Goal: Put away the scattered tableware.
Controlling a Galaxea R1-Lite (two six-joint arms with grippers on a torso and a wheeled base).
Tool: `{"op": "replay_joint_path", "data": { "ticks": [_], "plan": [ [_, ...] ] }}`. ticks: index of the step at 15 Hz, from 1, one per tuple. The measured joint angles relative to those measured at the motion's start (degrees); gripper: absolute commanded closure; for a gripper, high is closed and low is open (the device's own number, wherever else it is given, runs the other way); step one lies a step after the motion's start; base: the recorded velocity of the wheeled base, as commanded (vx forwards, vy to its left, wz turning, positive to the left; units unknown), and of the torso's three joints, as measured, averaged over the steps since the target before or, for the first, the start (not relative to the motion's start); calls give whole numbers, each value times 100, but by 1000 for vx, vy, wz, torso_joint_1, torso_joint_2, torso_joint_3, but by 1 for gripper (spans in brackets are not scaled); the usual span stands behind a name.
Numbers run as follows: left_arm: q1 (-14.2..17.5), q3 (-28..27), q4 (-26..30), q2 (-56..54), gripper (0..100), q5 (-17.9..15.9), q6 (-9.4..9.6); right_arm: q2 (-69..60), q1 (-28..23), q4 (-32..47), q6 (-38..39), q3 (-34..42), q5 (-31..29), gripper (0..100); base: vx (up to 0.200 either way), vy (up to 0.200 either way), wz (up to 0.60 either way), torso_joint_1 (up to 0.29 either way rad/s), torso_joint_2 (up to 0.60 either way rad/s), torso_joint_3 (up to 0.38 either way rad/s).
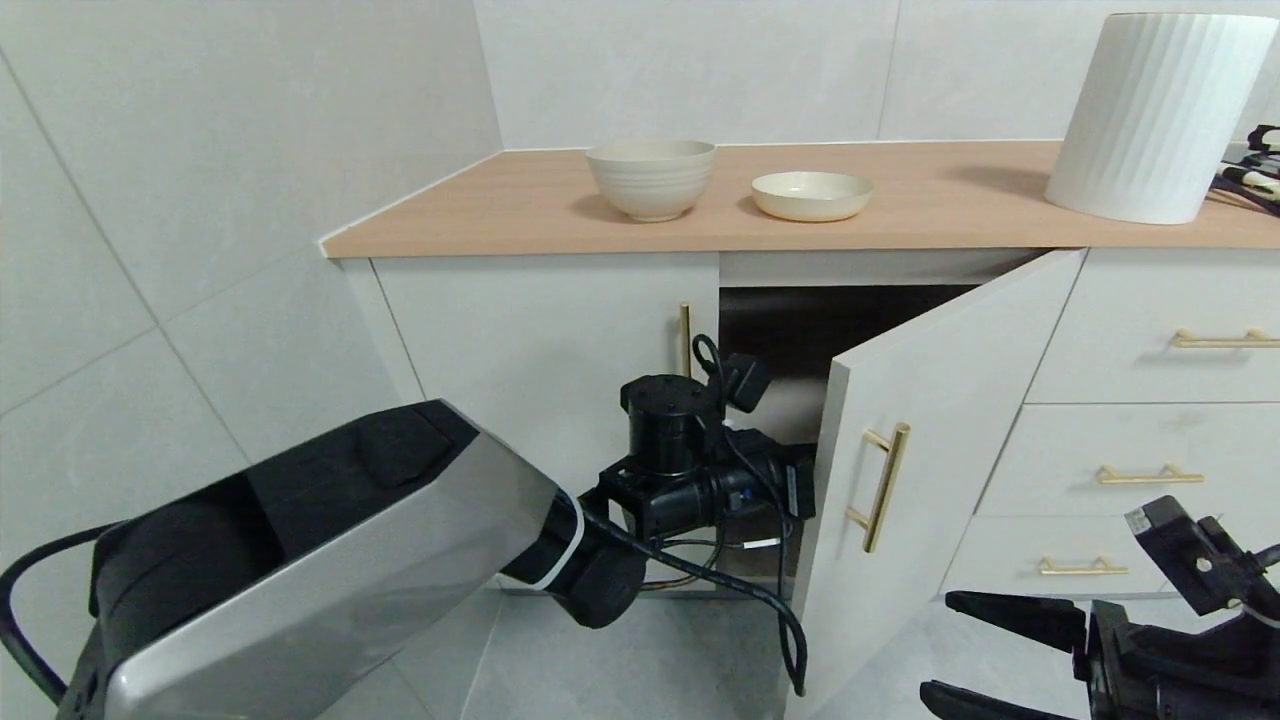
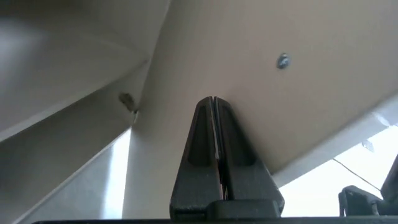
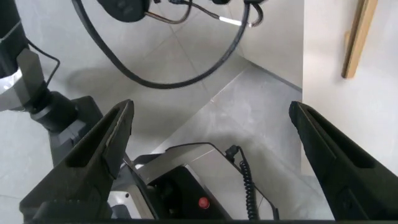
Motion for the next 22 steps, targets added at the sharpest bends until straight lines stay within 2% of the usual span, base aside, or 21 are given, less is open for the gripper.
{"op": "replay_joint_path", "data": {
  "ticks": [2, 4, 6, 8, 9, 12, 13, 15, 16, 17, 18, 19, 22],
  "plan": [
    [-182, -113, 57, -20, 100, 6, 0, -68, 51, -2, 22, 5, 4, 0, 0, 0, 0, 0, 0, 0],
    [-697, -234, 227, -127, 100, 9, 5, -450, 201, 200, 94, -17, 28, 0, 0, 0, 0, 0, 0, 0],
    [-1368, -90, 296, -428, 100, -46, 9, -1031, 663, 903, 145, -118, 46, 0, 0, 0, 0, 0, 0, 0],
    [-1524, 277, 290, -764, 100, -7, 7, -1577, 1087, 1921, 172, -332, 55, 0, 0, 0, 0, 0, 0, 0],
    [-1387, 562, 176, -918, 100, 9, 7, -1777, 1163, 2121, 176, -468, 50, 0, 0, 0, 0, 0, 0, 0],
    [-668, 1757, -319, -1329, 100, 89, 29, -1814, 1159, 2158, 173, -767, -82, 0, 0, 0, 0, 0, 0, 0],
    [-444, 2124, -369, -1509, 100, 91, 134, -1687, 1074, 2152, 165, -907, -145, 0, 0, 0, 0, 0, 0, 0],
    [94, 2716, -134, -2004, 100, 160, 750, -1318, 942, 2136, 148, -1252, -232, 0, 0, 0, 0, 0, 0, 0],
    [325, 2898, 126, -2291, 100, 362, 989, -1070, 895, 2136, 139, -1521, -273, 0, 0, 0, 0, 0, 0, 0],
    [505, 3027, 413, -2600, 100, 736, 1143, -859, 848, 2143, 128, -1816, -310, 0, 0, 0, 0, 0, 0, 0],
    [656, 3129, 685, -2928, 100, 1169, 1245, -607, 790, 2154, 110, -2194, -347, 0, 0, 0, 0, 0, 0, 0],
    [794, 3204, 816, -3226, 100, 1375, 1281, -339, 730, 2167, 46, -2564, -389, 0, 0, 0, 0, 0, 0, 0],
    [1122, 3413, 1037, -4022, 100, 1514, 1292, 449, 595, 2363, -336, -3404, -536, 0, 0, 0, 0, 0, 0, 0]
  ]
}}
